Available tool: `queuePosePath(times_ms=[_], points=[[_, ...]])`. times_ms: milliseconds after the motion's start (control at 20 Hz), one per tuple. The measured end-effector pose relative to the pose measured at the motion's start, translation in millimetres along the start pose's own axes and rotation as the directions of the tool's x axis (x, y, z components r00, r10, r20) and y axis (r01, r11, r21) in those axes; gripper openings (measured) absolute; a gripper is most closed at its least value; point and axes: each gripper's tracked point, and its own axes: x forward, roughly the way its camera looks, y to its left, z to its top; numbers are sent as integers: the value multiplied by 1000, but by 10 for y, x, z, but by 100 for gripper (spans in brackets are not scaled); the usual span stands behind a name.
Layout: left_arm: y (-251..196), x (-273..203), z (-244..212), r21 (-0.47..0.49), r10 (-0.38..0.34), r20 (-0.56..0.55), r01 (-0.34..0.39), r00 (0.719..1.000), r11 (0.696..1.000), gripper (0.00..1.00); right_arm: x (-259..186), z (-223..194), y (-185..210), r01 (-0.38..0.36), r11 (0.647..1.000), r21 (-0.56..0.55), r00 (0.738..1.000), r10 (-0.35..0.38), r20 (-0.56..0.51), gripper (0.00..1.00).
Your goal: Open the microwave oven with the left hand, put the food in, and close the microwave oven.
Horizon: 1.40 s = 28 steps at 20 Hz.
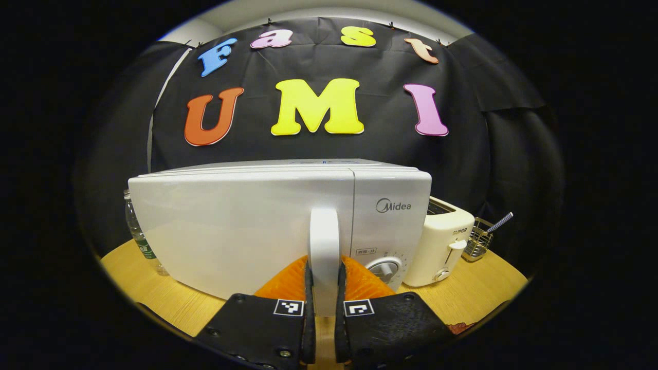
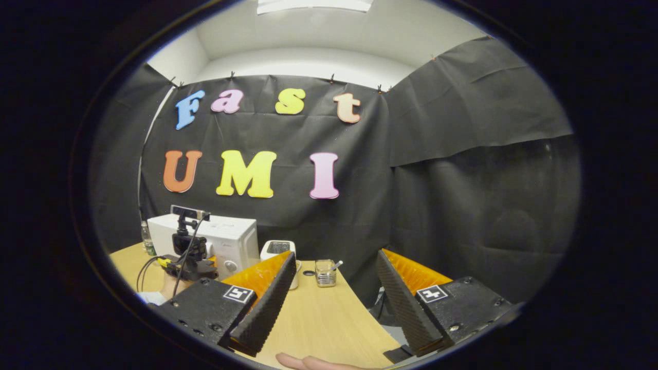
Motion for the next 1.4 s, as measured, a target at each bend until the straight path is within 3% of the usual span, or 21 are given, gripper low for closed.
queuePosePath(times_ms=[200, 250, 300, 350, 550, 600, 650, 700, 800, 850, 950, 1000, 1200, 1250, 1300, 1400], points=[[-8, -100, -38, -53, -37, -43, 35, 998, 998, 15, -135, 89, -71, 19, 1000, -11, 999, -18, 28, 100], [6, -172, 23, -58, -33, -15, 32, 999, 998, 15, -158, 106, -67, 20, 1000, -13, 999, -20, 34, 92], [18, -224, 13, -55, -36, -13, 36, 999, 998, 10, -180, 135, -57, 21, 1000, -12, 999, -20, 39, 92], [0, -292, -38, -60, -63, -19, 62, 998, 996, 6, -195, 128, -58, 22, 1000, -10, 999, -22, 37, 100], [66, -640, -99, -52, -145, -17, 144, 989, 988, 6, -281, 111, 80, -14, 1000, 7, 1000, 14, 12, 100], [91, -733, -111, -47, -157, -9, 157, 988, 987, 6, -312, 113, 96, -15, 1000, 8, 1000, 15, 12, 92], [131, -834, -133, -42, -166, -10, 166, 986, 985, 6, -338, 124, 124, -19, 1000, 7, 1000, 18, 15, 92], [169, -932, -150, -38, -177, -5, 177, 984, 983, 6, -367, 141, 154, -22, 1000, 6, 1000, 22, 16, 100], [251, -1120, -201, -33, -204, -10, 203, 979, 979, 6, -431, 160, 232, -30, 1000, 2, 999, 30, 20, 100], [296, -1209, -213, -30, -215, -6, 214, 977, 976, 6, -460, 157, 276, -35, 999, -5, 999, 35, 22, 92], [400, -1380, -263, -18, -223, -7, 223, 975, 975, 6, -519, 172, 356, -45, 999, -19, 998, 46, 32, 92], [465, -1465, -268, -11, -226, 1, 226, 974, 974, 8, -547, 174, 406, -51, 998, -24, 998, 52, 35, 100], [762, -1819, -337, -8, -216, 11, 217, 976, 976, 8, -576, 164, 569, -74, 997, -35, 997, 75, 37, 100], [843, -1894, -347, -8, -210, 16, 210, 978, 978, 8, -586, 149, 606, -78, 996, -35, 996, 80, 36, 92], [931, -1971, -373, -5, -202, 19, 202, 979, 979, 8, -591, 141, 647, -86, 996, -34, 996, 87, 35, 100], [1132, -2132, -410, -1, -183, 25, 184, 983, 983, 2, -600, 85, 756, -109, 994, -27, 994, 109, 27, 100]])
